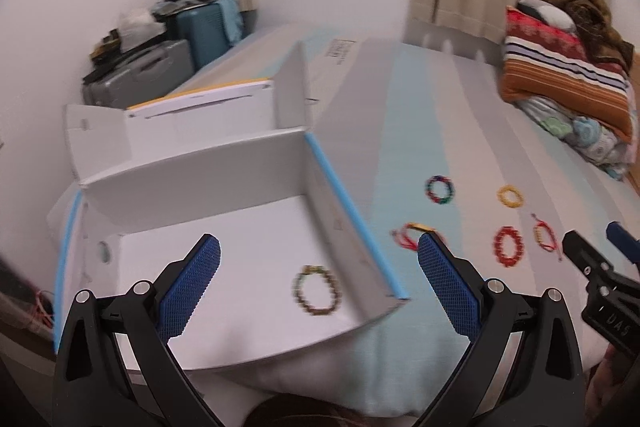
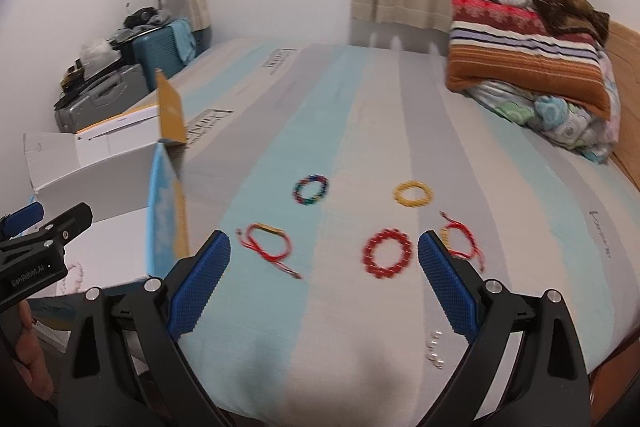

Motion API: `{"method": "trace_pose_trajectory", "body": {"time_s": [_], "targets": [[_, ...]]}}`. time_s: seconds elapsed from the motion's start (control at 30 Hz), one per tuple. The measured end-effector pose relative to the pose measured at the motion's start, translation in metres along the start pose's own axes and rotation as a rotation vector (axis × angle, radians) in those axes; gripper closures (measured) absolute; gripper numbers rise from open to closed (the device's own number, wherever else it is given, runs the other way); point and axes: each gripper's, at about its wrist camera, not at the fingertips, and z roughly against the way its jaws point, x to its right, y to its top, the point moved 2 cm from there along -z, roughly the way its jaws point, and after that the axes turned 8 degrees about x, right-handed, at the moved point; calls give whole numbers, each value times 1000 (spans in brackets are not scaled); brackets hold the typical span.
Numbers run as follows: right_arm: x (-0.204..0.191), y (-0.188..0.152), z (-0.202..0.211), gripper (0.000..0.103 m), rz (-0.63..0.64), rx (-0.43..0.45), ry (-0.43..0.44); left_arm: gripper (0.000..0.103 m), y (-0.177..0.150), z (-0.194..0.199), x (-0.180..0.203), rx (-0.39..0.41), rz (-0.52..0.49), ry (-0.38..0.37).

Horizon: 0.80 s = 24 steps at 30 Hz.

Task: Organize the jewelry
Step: 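Move both tools back over the remaining bracelets on the bed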

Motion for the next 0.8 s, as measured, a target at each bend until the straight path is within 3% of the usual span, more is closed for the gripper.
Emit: {"method": "trace_pose_trajectory", "body": {"time_s": [0.43, 0.8], "targets": [[85, -42, -6, 12, -59, -50, -103, 6, -18, -35, 98, -33, -68, -160], [121, -92, -42, 12, -86, -127, -136, 6, -51, -102, 147, -74, -128, -155]]}}
